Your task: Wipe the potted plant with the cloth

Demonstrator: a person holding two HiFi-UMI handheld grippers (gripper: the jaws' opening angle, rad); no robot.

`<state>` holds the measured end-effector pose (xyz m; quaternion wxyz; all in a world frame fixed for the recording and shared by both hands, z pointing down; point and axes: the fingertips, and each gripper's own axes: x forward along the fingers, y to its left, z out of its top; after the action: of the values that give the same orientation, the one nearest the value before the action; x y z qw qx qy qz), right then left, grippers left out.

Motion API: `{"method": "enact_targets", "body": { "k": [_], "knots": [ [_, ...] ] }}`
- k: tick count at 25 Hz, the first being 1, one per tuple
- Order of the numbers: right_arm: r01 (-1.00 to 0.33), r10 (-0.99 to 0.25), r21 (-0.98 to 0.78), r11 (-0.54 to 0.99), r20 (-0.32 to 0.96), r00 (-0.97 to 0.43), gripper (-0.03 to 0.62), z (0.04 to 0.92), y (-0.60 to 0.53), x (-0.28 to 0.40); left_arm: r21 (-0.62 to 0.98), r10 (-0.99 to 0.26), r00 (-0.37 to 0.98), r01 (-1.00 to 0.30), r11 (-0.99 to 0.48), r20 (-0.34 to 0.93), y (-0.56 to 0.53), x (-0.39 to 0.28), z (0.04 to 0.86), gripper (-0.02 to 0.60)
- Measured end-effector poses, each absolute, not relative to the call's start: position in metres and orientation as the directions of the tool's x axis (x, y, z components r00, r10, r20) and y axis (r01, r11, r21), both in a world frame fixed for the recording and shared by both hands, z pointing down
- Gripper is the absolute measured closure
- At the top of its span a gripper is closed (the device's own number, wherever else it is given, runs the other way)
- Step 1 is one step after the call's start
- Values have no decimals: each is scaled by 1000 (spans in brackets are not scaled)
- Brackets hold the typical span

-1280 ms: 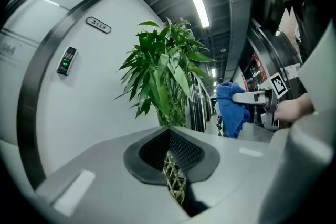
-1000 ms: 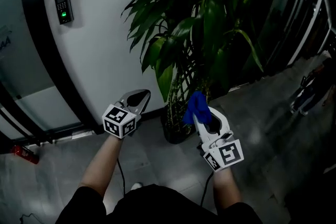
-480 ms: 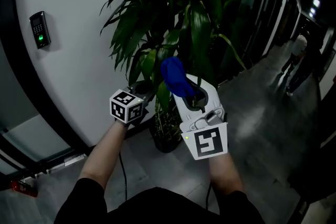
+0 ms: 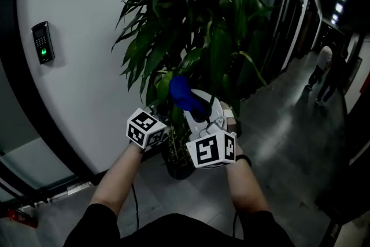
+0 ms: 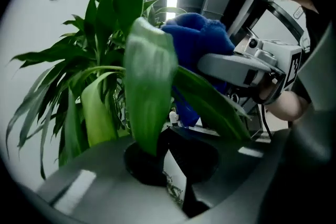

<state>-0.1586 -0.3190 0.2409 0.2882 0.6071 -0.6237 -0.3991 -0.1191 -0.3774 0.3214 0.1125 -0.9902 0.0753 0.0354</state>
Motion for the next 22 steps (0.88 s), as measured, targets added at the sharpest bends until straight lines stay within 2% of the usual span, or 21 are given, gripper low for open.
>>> {"method": "enact_targets", "body": {
  "k": [3,6,22],
  "knots": [
    [-419,-994,907,-34,-74,-81,507,256,-326,-169,-320,-135,988,-152,-935,-77,-371,-120,319,575],
    [-366,-996,931,5,-30,-89,507,270,-330,-176,-334,-126,988,-150,-931,-90,-368,-123,315,575],
    [-354,-992,930,100,65,-109,507,323,-308,-176,-289,-138,988,-153,-945,-71,-365,-119,332,575]
  ]
}}
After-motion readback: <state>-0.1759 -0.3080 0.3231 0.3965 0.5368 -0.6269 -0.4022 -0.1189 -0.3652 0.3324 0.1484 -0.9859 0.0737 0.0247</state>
